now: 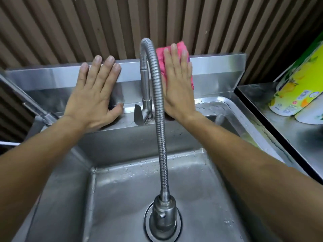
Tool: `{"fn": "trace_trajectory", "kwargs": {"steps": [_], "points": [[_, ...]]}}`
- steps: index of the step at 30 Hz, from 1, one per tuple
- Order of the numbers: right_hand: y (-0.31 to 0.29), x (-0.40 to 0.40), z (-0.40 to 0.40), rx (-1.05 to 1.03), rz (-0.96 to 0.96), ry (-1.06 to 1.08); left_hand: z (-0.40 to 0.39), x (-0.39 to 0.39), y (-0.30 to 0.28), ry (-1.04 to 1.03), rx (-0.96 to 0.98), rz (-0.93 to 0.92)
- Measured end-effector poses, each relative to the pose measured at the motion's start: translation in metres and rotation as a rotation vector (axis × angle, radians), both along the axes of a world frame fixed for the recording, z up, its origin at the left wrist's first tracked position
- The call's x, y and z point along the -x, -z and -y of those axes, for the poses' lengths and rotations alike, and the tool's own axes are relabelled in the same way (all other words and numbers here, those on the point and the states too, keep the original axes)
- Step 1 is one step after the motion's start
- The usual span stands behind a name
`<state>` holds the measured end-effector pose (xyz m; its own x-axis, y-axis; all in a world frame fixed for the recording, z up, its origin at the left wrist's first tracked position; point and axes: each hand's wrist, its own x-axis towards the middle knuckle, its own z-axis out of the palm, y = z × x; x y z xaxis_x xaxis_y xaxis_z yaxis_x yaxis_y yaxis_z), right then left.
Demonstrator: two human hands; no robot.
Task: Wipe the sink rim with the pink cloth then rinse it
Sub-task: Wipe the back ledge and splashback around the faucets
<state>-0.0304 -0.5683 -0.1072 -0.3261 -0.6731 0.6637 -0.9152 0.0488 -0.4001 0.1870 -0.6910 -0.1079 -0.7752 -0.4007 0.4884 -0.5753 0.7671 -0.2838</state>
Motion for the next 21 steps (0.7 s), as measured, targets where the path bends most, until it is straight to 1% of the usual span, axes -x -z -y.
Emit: {"fn": "trace_trajectory", "kwargs": {"steps": [1, 3, 5, 6, 7, 8, 10, 12, 17, 19, 21], "points": [[-0.003, 0.007, -0.011, -0.046, -0.034, -0.087, -0.003, -0.002, -0.003, 0.002, -0.027, 0.005], [-0.005, 0.021, -0.037, -0.128, -0.008, -0.193, -0.013, -0.006, -0.007, 0.006, -0.115, -0.043], [0.003, 0.028, -0.059, -0.225, 0.067, -0.252, -0.027, -0.014, -0.003, 0.042, -0.235, -0.166], [0.008, 0.028, -0.064, -0.302, 0.089, -0.317, -0.034, -0.020, 0.004, 0.072, -0.265, -0.225], [0.014, 0.026, -0.065, -0.397, 0.055, -0.387, -0.041, -0.026, 0.013, 0.096, -0.271, -0.261], [0.020, 0.024, -0.062, -0.496, -0.033, -0.430, -0.048, -0.032, 0.023, 0.101, -0.270, -0.275], [0.027, 0.020, -0.056, -0.593, -0.226, -0.438, -0.056, -0.042, 0.038, 0.057, -0.298, -0.251], [0.023, 0.022, -0.058, -0.607, -0.291, -0.412, -0.058, -0.049, 0.044, -0.009, -0.343, -0.179], [0.016, 0.063, -0.079, -0.687, -0.285, -0.382, -0.056, -0.053, 0.051, -0.105, -0.401, 0.057], [0.014, 0.056, -0.069, -0.677, -0.287, -0.462, -0.055, -0.052, 0.050, -0.121, -0.429, 0.071], [0.012, 0.036, -0.053, -0.599, -0.197, -0.583, -0.056, -0.053, 0.050, -0.120, -0.454, 0.055]]}}
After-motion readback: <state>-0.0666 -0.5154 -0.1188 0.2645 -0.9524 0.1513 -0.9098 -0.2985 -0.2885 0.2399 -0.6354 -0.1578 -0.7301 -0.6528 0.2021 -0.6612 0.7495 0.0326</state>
